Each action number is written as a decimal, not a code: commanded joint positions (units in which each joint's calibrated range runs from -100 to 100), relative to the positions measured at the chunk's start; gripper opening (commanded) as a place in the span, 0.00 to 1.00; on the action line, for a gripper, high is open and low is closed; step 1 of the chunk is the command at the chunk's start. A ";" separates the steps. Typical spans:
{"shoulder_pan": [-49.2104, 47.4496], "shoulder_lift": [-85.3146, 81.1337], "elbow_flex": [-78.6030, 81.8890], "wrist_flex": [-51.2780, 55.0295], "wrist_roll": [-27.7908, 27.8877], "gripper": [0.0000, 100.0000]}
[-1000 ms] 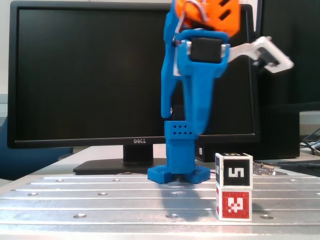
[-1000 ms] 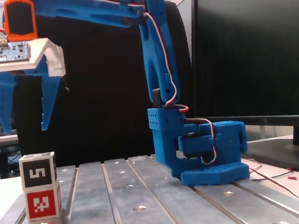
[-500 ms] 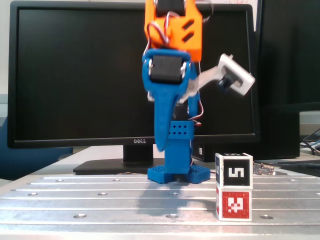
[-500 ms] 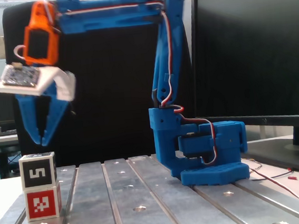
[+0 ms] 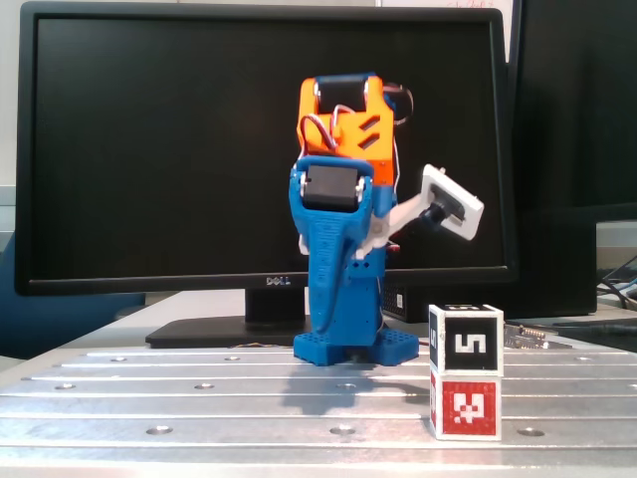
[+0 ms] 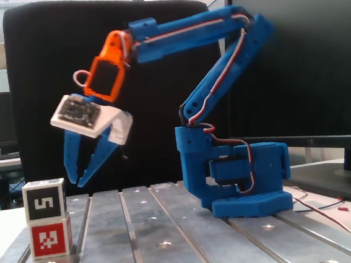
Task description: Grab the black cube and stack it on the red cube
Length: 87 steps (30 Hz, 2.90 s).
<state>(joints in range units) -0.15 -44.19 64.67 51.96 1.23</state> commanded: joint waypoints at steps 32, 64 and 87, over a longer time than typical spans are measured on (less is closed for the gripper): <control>-0.18 -54.98 33.70 5.72 -4.28 0.01; -0.63 -54.06 34.87 11.79 -3.28 0.01; -0.48 -54.89 34.87 19.83 -3.34 0.01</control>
<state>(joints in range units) -0.81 -99.75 99.46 71.21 -2.28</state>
